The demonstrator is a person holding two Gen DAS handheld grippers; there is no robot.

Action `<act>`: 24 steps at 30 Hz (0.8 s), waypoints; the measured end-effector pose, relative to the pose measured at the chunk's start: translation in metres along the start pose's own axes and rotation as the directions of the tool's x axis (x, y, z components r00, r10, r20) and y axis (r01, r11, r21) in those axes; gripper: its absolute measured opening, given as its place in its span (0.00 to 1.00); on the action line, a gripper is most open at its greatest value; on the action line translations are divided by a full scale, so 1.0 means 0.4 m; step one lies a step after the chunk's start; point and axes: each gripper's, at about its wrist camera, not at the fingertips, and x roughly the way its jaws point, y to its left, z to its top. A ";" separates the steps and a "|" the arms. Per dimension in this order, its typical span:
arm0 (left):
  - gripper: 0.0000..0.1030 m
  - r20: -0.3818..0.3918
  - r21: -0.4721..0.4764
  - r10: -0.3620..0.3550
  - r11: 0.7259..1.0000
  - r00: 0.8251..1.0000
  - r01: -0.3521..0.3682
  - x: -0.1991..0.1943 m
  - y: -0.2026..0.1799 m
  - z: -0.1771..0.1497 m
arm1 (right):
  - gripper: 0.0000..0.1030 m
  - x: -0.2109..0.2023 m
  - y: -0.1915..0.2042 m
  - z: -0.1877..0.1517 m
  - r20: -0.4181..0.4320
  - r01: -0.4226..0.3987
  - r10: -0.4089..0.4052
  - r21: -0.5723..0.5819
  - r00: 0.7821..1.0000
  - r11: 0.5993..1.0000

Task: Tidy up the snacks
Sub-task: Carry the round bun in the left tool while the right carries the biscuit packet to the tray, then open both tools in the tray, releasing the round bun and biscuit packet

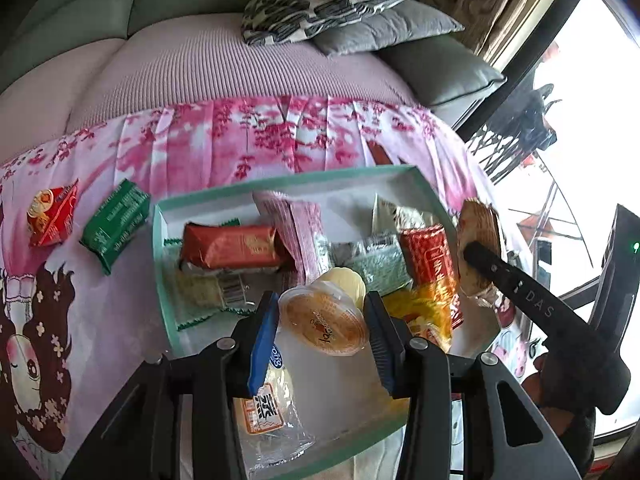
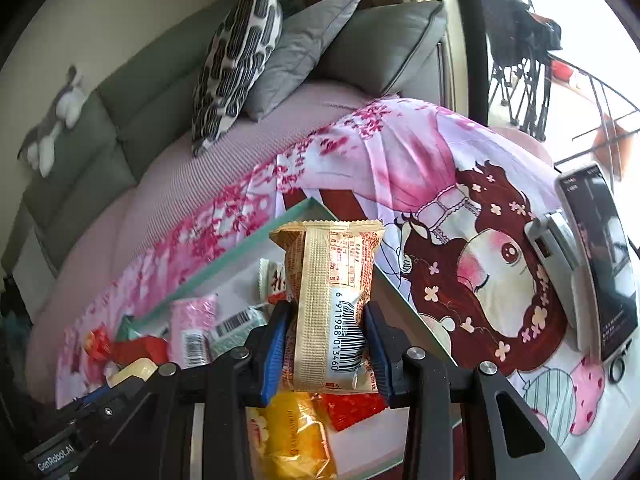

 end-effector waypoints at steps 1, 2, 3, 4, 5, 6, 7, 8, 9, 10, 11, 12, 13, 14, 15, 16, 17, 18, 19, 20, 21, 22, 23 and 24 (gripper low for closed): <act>0.44 -0.003 0.000 0.003 1.000 1.000 -0.003 0.004 0.000 -0.002 | 0.38 0.004 0.004 -0.001 0.000 0.000 0.000 -0.016 1.000 1.000; 0.44 -0.006 0.000 0.008 1.000 1.000 -0.008 0.010 0.001 -0.004 | 0.38 0.010 0.006 -0.004 0.001 0.002 -0.002 -0.024 1.000 1.000; 0.44 -0.008 0.000 0.013 1.000 1.000 -0.013 0.014 0.001 -0.006 | 0.38 0.012 0.009 -0.005 0.002 0.003 -0.003 -0.036 1.000 0.999; 0.44 -0.010 0.000 0.017 1.000 1.000 -0.017 0.017 0.002 -0.006 | 0.38 0.014 0.013 -0.008 0.001 0.004 -0.003 -0.044 1.000 0.999; 0.44 -0.012 0.000 0.019 1.000 1.000 -0.019 0.023 0.002 -0.007 | 0.39 0.018 0.016 -0.010 0.001 0.001 -0.001 -0.053 1.000 0.999; 0.44 -0.017 0.001 0.020 1.000 1.000 -0.020 0.026 0.003 -0.009 | 0.39 0.019 0.021 -0.012 -0.002 -0.001 0.001 -0.063 1.000 0.998; 0.44 -0.020 0.001 0.019 1.000 1.000 -0.019 0.027 0.004 -0.010 | 0.40 0.019 0.025 -0.013 -0.002 0.003 -0.004 -0.073 1.000 0.997; 0.44 -0.024 0.001 0.018 1.000 1.000 -0.018 0.029 0.003 -0.012 | 0.40 0.020 0.030 -0.013 -0.001 0.012 -0.012 -0.079 1.000 0.997; 0.44 -0.027 0.002 0.019 1.000 0.999 -0.018 0.032 0.003 -0.013 | 0.40 0.021 0.031 -0.013 -0.001 0.017 -0.018 -0.081 1.000 0.997; 0.44 -0.029 0.002 0.021 1.000 0.999 -0.021 0.033 0.002 -0.014 | 0.40 0.023 0.032 -0.013 -0.005 0.022 -0.022 -0.084 1.000 0.996; 0.44 -0.029 0.001 0.022 1.000 0.999 -0.022 0.035 0.001 -0.012 | 0.40 0.024 0.031 -0.013 -0.008 0.026 -0.027 -0.084 1.000 0.996; 0.44 -0.030 -0.003 0.015 1.000 0.999 -0.015 0.034 0.002 -0.012 | 0.42 0.026 0.028 -0.014 -0.013 0.036 -0.037 -0.081 0.999 0.996; 0.44 -0.030 -0.006 0.009 1.000 0.999 -0.009 0.032 0.002 -0.011 | 0.43 0.027 0.024 -0.013 -0.019 0.040 -0.041 -0.075 0.999 0.996; 0.45 -0.029 -0.007 0.008 1.000 1.000 -0.008 0.030 0.003 -0.010 | 0.46 0.030 0.019 -0.014 -0.028 0.042 -0.044 -0.068 0.999 0.997; 0.47 -0.027 -0.006 0.012 1.000 1.000 -0.013 0.028 0.003 -0.010 | 0.48 0.031 0.013 -0.014 -0.034 0.042 -0.044 -0.061 0.998 0.997; 0.48 -0.027 -0.004 0.016 1.000 1.000 -0.016 0.026 0.004 -0.010 | 0.49 0.033 0.009 -0.015 -0.040 0.044 -0.047 -0.056 0.998 0.997; 0.50 -0.027 -0.005 0.018 1.000 0.999 -0.018 0.025 0.005 -0.010 | 0.49 0.033 0.007 -0.015 -0.043 0.047 -0.050 -0.056 0.998 0.997; 0.50 -0.028 -0.009 0.016 1.000 0.999 -0.017 0.024 0.008 -0.011 | 0.50 0.034 0.007 -0.015 -0.048 0.051 -0.054 -0.059 0.997 0.997; 0.51 -0.029 -0.015 0.016 1.000 0.999 -0.017 0.022 0.011 -0.011 | 0.51 0.034 0.007 -0.016 -0.051 0.054 -0.057 -0.061 0.997 0.997; 0.52 -0.029 -0.019 0.018 1.000 0.999 -0.019 0.020 0.013 -0.011 | 0.56 0.033 0.007 -0.015 -0.052 0.055 -0.058 -0.061 0.997 0.997; 0.54 -0.028 -0.024 0.022 0.999 0.999 -0.023 0.017 0.018 -0.011 | 0.60 0.032 0.007 -0.016 -0.052 0.055 -0.059 -0.062 0.997 0.997; 0.54 -0.027 -0.028 0.026 0.999 0.999 -0.027 0.014 0.022 -0.011 | 0.61 0.030 0.008 -0.016 -0.052 0.055 -0.058 -0.065 0.997 0.996; 0.55 -0.026 -0.032 0.028 0.999 0.999 -0.029 0.013 0.025 -0.011 | 0.64 0.029 0.008 -0.016 -0.053 0.055 -0.059 -0.066 0.997 0.996; 0.55 -0.024 -0.039 0.030 0.999 0.999 -0.031 0.008 0.032 -0.012 | 0.68 0.029 0.009 -0.016 -0.054 0.056 -0.059 -0.067 0.997 0.996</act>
